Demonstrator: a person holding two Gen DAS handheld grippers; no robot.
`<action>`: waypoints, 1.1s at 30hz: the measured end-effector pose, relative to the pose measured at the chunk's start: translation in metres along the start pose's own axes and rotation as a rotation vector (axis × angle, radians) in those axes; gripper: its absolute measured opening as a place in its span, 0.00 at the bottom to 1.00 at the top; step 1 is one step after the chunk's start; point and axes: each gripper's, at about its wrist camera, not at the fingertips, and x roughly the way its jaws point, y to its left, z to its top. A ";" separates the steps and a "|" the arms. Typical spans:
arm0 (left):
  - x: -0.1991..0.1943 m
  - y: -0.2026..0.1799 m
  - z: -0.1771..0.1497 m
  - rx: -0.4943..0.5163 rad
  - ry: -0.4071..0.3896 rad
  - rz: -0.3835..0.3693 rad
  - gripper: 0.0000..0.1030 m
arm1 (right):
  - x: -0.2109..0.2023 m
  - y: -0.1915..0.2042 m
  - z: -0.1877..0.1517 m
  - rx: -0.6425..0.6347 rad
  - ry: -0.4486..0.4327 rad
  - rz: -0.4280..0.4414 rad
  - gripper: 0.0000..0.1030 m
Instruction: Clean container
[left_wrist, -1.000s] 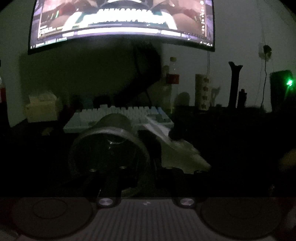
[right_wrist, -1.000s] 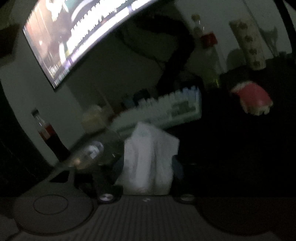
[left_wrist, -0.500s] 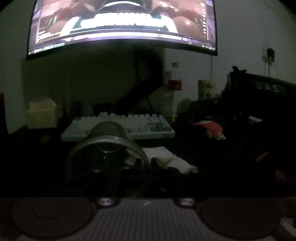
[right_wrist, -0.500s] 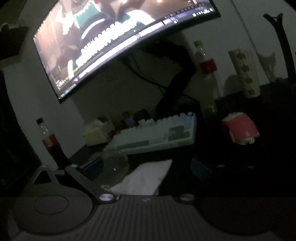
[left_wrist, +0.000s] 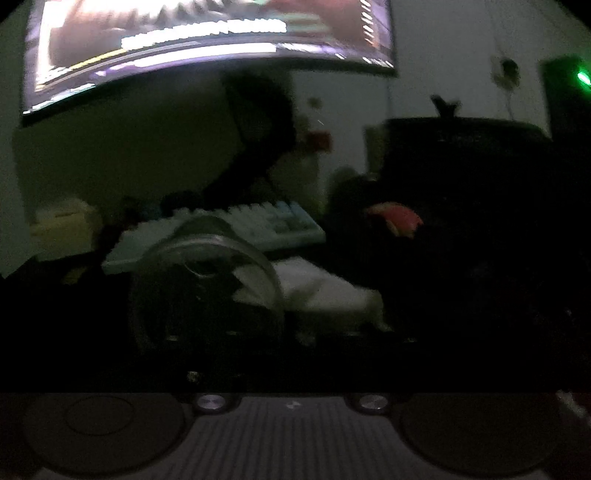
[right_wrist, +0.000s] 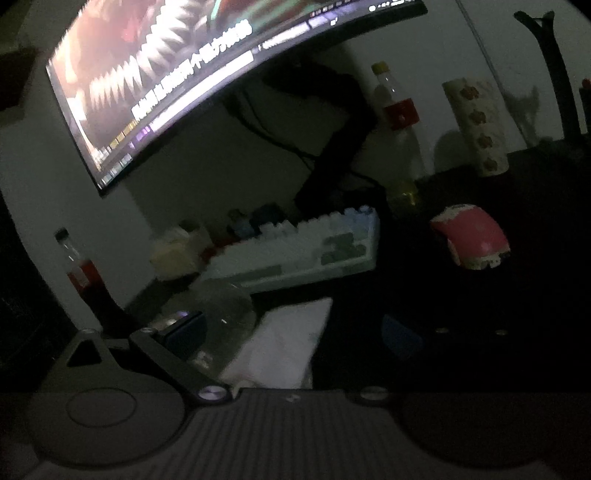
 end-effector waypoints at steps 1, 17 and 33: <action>-0.001 0.001 0.001 0.007 0.027 0.001 0.48 | 0.002 0.003 -0.001 -0.022 0.013 -0.035 1.00; -0.078 0.081 0.038 -0.078 0.008 -0.030 1.00 | -0.024 0.045 -0.014 -0.243 -0.108 -0.199 1.00; -0.072 0.110 0.045 -0.292 0.035 0.206 1.00 | -0.030 0.101 0.007 -0.304 0.064 -0.206 1.00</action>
